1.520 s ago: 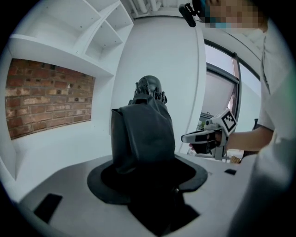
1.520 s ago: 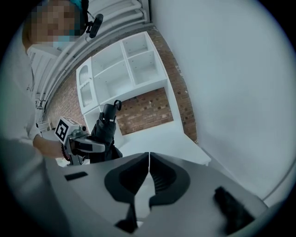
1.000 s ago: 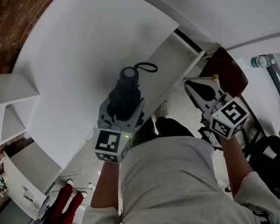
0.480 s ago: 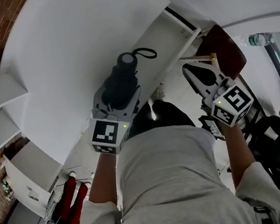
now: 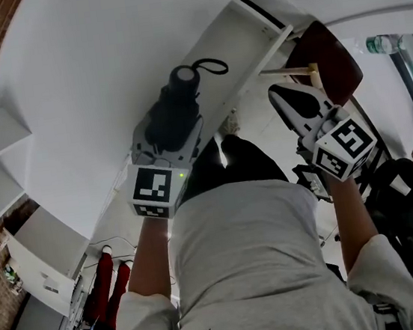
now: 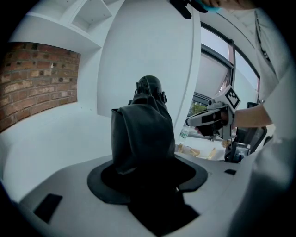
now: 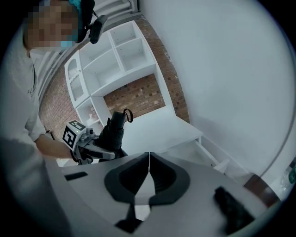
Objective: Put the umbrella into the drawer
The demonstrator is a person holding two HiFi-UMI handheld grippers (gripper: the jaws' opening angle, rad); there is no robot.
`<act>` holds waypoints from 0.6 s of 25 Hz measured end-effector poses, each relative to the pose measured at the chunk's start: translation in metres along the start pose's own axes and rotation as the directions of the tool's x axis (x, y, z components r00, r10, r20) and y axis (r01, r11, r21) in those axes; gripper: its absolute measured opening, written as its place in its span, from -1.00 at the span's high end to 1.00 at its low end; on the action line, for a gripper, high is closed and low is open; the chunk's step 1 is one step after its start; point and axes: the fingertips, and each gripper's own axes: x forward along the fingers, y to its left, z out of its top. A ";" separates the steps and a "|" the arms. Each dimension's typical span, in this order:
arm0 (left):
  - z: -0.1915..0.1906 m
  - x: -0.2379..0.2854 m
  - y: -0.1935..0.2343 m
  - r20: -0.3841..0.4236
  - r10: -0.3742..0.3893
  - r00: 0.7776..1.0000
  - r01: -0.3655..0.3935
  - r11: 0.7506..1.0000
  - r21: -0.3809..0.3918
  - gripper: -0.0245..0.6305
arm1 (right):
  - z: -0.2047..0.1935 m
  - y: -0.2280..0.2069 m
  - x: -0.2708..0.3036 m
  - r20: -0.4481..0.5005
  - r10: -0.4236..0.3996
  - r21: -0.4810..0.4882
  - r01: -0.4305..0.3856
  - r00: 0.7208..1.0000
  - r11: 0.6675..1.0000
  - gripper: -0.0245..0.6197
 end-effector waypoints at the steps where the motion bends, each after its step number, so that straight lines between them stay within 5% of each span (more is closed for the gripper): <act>1: 0.000 0.001 0.000 0.000 0.003 1.000 -0.003 1.000 0.006 0.09 | -0.001 0.000 0.000 0.000 0.001 0.000 -0.001 1.000 1.000 0.83; 15: -0.028 0.031 0.003 -0.055 0.025 0.998 -0.024 0.999 0.034 0.09 | -0.013 0.005 0.008 -0.011 0.038 0.002 -0.038 0.999 0.999 0.83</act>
